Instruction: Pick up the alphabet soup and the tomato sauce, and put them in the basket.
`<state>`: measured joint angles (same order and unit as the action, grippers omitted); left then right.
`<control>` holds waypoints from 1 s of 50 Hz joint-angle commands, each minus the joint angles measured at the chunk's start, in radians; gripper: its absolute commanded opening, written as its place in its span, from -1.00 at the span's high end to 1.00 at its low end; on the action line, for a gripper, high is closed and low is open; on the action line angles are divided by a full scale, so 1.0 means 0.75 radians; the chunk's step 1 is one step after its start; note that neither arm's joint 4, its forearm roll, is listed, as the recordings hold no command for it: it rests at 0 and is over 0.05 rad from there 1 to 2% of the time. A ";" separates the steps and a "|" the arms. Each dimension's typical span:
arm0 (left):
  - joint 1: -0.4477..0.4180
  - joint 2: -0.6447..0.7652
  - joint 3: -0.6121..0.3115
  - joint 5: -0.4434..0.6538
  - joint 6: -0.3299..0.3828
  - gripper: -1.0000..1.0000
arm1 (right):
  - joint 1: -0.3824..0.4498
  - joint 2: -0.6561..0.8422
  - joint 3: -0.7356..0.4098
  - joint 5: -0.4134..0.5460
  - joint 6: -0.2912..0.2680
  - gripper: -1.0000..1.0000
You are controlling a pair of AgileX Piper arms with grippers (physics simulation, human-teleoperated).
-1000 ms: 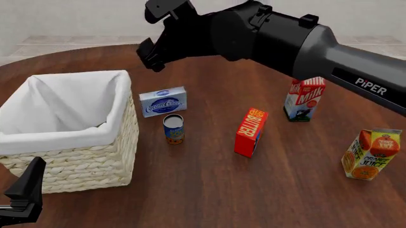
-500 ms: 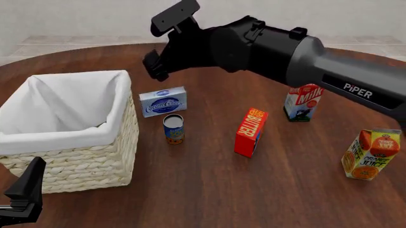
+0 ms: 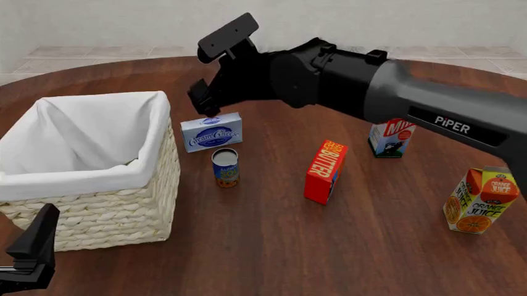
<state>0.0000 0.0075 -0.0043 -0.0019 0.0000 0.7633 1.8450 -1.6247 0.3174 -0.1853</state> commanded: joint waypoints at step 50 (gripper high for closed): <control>0.000 0.000 0.000 0.000 0.000 -1.00 | -0.031 0.077 0.140 -0.121 0.030 -1.00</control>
<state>0.0000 0.0075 -0.0043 -0.0019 0.0000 0.7416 1.8981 -1.5327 0.2353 -0.1632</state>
